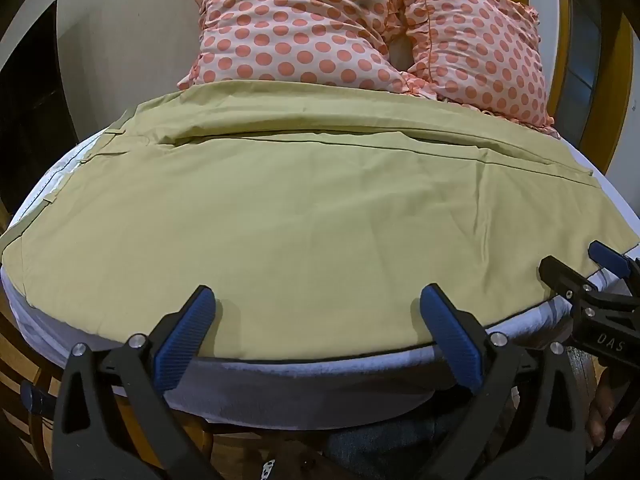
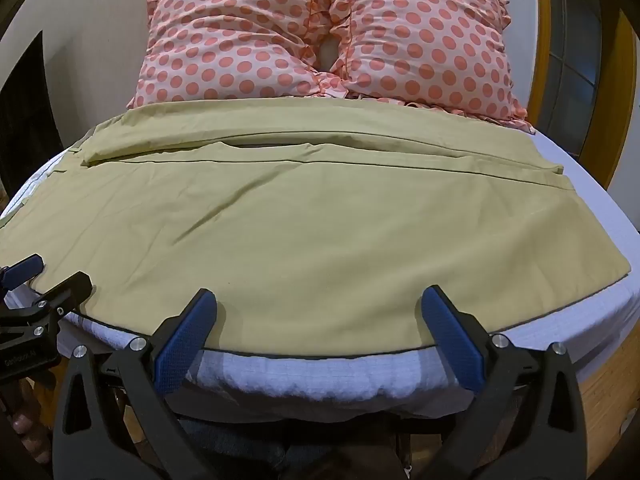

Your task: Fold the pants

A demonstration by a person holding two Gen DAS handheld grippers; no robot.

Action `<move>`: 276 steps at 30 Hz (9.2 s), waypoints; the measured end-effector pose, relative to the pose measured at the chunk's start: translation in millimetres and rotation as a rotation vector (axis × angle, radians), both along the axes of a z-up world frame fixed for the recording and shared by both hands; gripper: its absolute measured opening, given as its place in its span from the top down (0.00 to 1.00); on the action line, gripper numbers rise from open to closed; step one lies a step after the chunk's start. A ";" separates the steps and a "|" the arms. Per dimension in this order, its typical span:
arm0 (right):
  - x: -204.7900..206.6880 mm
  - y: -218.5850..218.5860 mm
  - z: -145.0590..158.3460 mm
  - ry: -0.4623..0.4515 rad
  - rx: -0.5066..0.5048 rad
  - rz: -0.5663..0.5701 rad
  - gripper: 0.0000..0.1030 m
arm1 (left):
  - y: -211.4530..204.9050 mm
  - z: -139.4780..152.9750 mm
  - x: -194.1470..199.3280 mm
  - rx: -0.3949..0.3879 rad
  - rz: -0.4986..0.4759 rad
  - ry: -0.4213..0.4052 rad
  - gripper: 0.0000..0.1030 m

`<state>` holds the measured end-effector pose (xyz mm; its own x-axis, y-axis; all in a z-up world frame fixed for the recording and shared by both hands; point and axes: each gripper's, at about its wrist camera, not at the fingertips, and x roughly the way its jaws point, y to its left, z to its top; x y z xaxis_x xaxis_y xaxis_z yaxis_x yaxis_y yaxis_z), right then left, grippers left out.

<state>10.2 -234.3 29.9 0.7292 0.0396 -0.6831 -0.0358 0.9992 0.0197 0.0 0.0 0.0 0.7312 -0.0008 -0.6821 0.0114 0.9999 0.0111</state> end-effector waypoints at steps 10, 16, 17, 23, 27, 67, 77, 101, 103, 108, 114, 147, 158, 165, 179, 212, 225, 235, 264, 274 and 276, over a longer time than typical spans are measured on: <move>0.0 -0.2 -0.1 0.000 0.004 0.000 0.01 | 0.0 0.2 0.1 0.001 0.000 -0.002 0.02; -0.1 -0.2 0.1 0.000 0.003 0.000 0.01 | 0.2 0.6 0.6 0.001 0.001 -0.004 0.02; -0.2 -0.2 0.1 0.000 0.004 0.001 0.01 | -0.1 0.4 0.2 0.002 0.001 -0.003 0.02; -0.3 -0.3 0.1 0.000 0.004 0.000 0.01 | -0.1 0.3 -0.1 0.002 0.001 -0.005 0.02; -0.5 -0.3 0.2 -0.001 0.004 -0.001 0.01 | -0.2 0.3 -0.1 0.002 0.000 -0.005 0.02; -1.5 -0.6 0.7 -0.005 0.004 -0.001 0.01 | -0.2 0.4 -0.7 0.003 0.000 -0.011 0.02; -1.9 -0.5 0.9 -0.006 0.004 -0.001 0.01 | -0.2 0.4 -0.8 0.003 0.000 -0.012 0.02; 35.0 -55.8 42.5 -0.005 0.081 -0.037 0.01 | 1.5 11.5 4.1 0.027 -0.011 -0.008 0.02; 65.5 -94.7 67.3 -0.014 0.136 -0.147 0.01 | 2.3 26.9 7.2 0.047 -0.006 -0.053 0.02; 166.9 -178.9 82.1 0.080 0.270 -0.451 0.18 | 5.2 50.1 18.5 0.034 -0.022 -0.122 0.02; 295.9 -227.8 49.0 0.220 0.305 -0.722 0.33 | 8.7 49.9 41.6 0.028 -0.026 -0.116 0.02; 56.0 -272.8 28.7 -0.145 0.718 -0.517 0.96 | 67.0 70.7 49.3 -0.149 0.037 -0.156 0.02; 40.2 -270.2 -10.7 0.041 0.831 -0.537 0.50 | 92.9 91.5 97.5 -0.221 0.038 -0.106 0.02; 47.6 -281.5 -13.2 -0.069 0.863 -0.515 0.98 | 112.2 84.8 145.1 -0.350 0.013 -0.044 0.02; 7.7 -291.0 -4.0 -0.260 0.960 -0.452 0.98 | 156.6 37.3 277.6 -0.496 0.209 0.189 0.72; -36.3 -313.4 -22.8 -0.172 0.832 -0.611 0.98 | 160.7 16.7 -6.8 -0.579 0.236 -0.003 0.88; -44.3 -316.7 -23.3 -0.167 0.757 -0.652 0.91 | 149.4 8.3 -37.1 -0.585 0.190 -0.017 0.94; -60.2 -317.3 -20.6 -0.231 0.647 -0.724 0.47 | 170.1 12.9 -73.3 -0.589 0.231 -0.137 0.57; 58.4 28.5 41.7 -0.117 0.412 0.448 0.92 | 160.0 5.2 -83.4 -0.521 0.123 -0.188 0.12; 44.9 40.1 21.2 0.003 0.382 0.469 0.17 | 148.4 -6.1 -65.6 -0.429 0.044 -0.110 0.11; 48.4 26.5 21.6 0.006 0.408 0.426 0.16 | 150.7 -5.6 -60.6 -0.435 0.053 -0.113 0.11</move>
